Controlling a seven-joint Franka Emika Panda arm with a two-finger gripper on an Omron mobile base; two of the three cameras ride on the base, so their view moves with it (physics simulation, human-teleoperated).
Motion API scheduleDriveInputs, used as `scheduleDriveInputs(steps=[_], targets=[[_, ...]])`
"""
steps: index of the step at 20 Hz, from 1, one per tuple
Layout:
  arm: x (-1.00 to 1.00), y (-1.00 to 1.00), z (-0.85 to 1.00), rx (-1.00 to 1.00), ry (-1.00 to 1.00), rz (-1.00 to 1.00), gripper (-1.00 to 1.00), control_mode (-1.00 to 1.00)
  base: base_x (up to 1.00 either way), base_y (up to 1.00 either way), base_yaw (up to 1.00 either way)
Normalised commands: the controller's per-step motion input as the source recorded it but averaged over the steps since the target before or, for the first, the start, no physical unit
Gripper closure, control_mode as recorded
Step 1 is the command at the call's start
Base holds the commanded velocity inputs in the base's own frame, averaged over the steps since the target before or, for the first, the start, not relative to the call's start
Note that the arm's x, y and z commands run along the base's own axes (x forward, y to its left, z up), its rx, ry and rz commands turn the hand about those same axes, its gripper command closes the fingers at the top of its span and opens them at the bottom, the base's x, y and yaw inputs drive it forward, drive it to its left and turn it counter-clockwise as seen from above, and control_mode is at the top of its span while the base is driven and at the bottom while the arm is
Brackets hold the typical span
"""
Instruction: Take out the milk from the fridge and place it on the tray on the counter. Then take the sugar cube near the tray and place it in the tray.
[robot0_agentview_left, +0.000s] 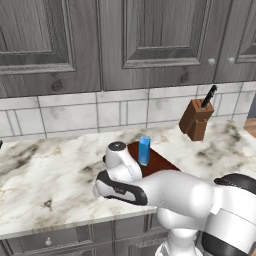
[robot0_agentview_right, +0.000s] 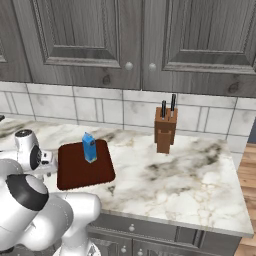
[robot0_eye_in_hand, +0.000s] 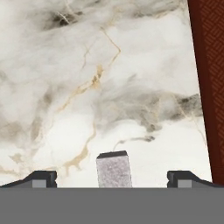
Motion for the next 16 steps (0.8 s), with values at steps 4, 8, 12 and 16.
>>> scheduleDriveInputs(steps=[4, 8, 12, 16], targets=[[-0.02, 0.02, -0.08, 0.00, 0.00, 0.00, -1.00, -1.00, 0.00, 0.00, 0.00], [0.00, 0.00, -0.08, 0.00, 0.00, 0.00, -1.00, -1.00, 0.00, 0.00, 0.00], [0.00, 0.00, -0.11, 0.00, 0.00, 0.00, -1.00, -1.00, 0.00, 0.00, 0.00], [0.00, 0.00, -0.14, 0.00, 0.00, 0.00, -1.00, -1.00, 0.00, 0.00, 0.00]])
